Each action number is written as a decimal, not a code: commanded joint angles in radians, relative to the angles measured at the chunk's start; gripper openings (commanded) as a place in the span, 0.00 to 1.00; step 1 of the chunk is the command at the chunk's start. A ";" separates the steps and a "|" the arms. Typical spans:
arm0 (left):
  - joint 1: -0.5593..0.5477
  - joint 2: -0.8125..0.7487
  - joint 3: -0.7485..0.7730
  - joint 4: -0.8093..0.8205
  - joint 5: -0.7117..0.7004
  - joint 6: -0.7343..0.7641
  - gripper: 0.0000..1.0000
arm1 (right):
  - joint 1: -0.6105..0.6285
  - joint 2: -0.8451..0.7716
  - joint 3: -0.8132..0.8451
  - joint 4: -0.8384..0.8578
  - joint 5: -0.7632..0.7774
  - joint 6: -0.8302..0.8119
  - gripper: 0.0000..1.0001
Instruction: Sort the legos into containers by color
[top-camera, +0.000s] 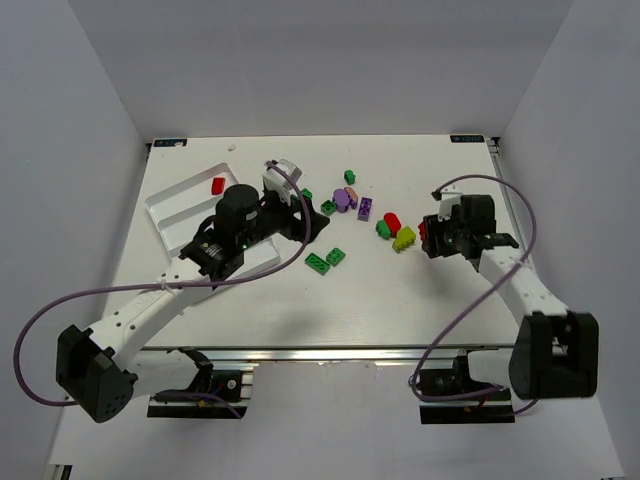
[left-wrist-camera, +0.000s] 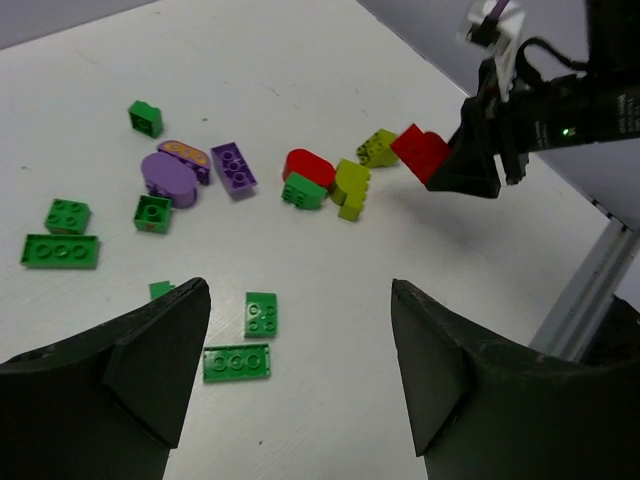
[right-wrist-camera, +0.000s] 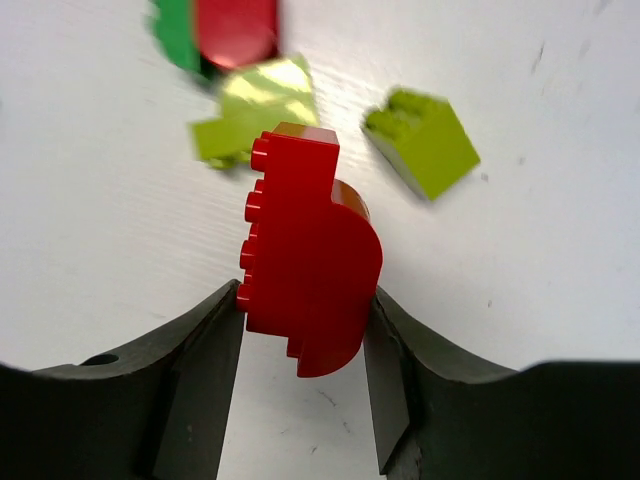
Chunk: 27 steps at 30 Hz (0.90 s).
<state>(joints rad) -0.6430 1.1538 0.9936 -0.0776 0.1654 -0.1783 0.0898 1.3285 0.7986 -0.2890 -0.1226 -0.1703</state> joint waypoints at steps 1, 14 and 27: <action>0.005 0.024 -0.010 0.042 0.137 -0.046 0.82 | -0.004 -0.161 -0.012 0.030 -0.193 -0.090 0.00; 0.005 0.086 -0.050 0.189 0.341 -0.162 0.85 | 0.289 -0.413 -0.116 0.166 -0.210 -0.219 0.00; 0.005 0.159 -0.113 0.375 0.376 -0.346 0.85 | 0.425 -0.473 -0.157 0.278 -0.115 -0.132 0.00</action>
<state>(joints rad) -0.6430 1.3098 0.8886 0.2119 0.5156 -0.4713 0.4850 0.8654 0.6502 -0.0910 -0.2718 -0.3359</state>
